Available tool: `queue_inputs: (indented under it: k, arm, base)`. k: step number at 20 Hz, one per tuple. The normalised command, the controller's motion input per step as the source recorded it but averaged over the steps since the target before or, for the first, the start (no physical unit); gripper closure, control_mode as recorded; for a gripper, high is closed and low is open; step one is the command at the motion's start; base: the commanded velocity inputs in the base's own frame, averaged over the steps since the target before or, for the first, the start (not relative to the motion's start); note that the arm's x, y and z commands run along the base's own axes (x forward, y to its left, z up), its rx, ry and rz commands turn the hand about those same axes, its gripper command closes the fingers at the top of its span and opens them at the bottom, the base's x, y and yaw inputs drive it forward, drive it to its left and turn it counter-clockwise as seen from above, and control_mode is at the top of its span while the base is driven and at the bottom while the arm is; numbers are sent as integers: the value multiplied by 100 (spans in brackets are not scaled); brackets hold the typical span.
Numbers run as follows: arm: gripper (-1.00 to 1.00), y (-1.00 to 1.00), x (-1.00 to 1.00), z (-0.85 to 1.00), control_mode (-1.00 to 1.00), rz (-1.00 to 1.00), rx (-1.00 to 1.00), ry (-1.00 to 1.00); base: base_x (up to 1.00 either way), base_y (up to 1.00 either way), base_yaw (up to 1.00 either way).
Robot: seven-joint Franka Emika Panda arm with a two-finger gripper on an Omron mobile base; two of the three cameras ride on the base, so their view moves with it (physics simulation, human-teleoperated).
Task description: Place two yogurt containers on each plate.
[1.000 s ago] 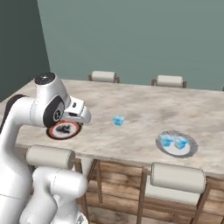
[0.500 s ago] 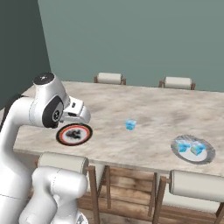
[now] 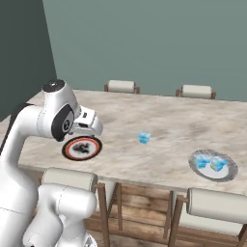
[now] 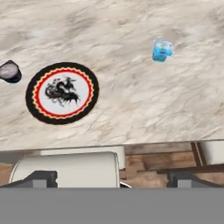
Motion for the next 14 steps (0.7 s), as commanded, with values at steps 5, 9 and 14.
queue_inputs:
  k: [5, 9, 14]
  arm:
    - [-100, -51, 54, -4, -100, -3, -2, 11]
    - [-100, -72, 80, 0, -100, -9, 0, 5]
    - [-100, -86, 100, -1, -100, -13, 2, 4]
  base:
    - [0, 0, 0]
    - [0, 0, 0]
    - [0, 0, 0]
